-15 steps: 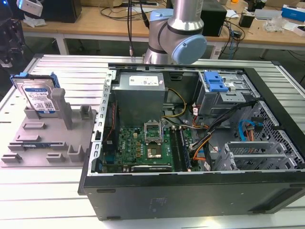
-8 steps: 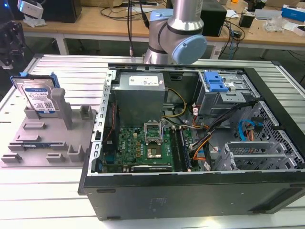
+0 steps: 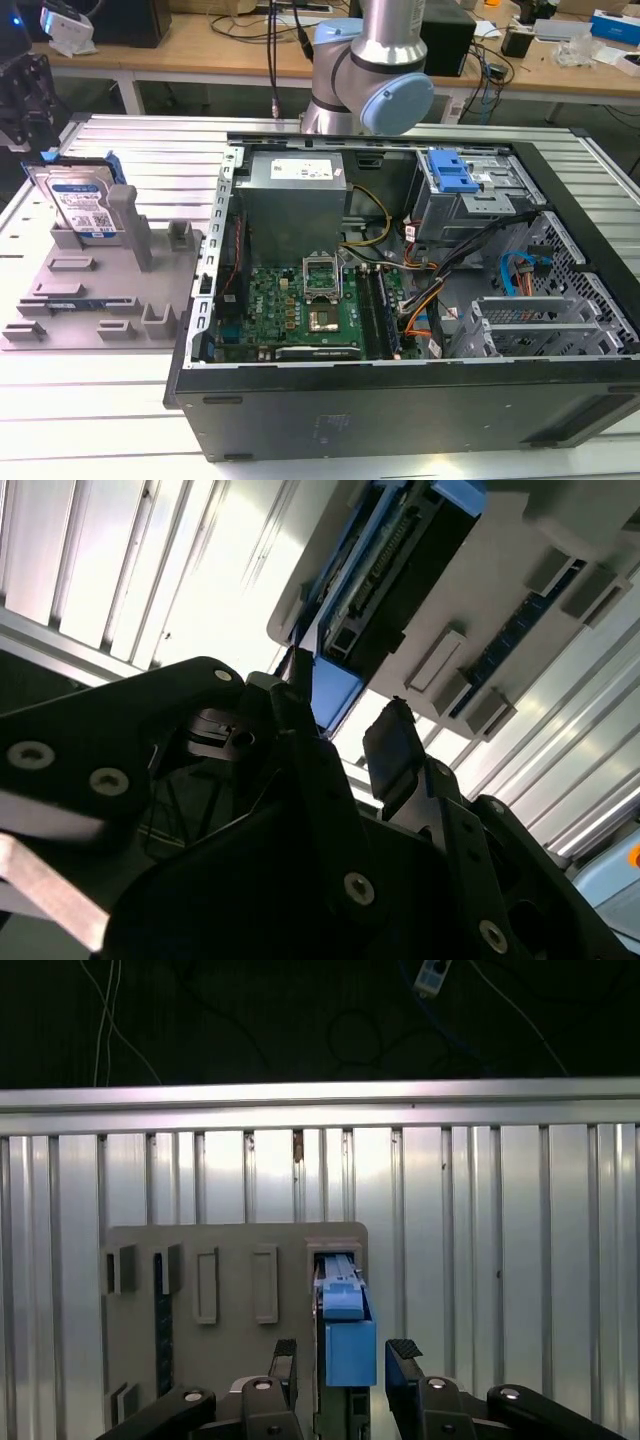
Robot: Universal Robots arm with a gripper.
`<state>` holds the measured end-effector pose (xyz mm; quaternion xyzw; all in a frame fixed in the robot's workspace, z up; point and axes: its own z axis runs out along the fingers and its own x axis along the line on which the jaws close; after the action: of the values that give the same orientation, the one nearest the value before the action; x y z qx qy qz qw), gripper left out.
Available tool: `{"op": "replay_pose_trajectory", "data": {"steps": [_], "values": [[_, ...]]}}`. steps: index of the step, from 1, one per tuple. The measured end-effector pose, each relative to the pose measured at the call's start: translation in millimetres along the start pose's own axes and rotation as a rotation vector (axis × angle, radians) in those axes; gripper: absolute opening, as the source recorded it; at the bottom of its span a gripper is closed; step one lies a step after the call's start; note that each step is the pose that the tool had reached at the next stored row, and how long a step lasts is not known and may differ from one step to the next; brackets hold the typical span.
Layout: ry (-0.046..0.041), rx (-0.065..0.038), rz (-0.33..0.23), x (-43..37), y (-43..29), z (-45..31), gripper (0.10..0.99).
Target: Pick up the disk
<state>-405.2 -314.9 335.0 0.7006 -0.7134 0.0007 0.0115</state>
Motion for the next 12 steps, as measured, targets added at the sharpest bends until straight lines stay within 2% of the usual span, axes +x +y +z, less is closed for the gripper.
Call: {"op": "replay_pose_trajectory", "data": {"steps": [5, 12], "values": [[0.0000, 0.000, -0.003, -0.1, 2.5, 9.1, 0.482], [0.0004, 0.000, -0.027, -2.4, 3.3, 17.4, 0.482]]}}
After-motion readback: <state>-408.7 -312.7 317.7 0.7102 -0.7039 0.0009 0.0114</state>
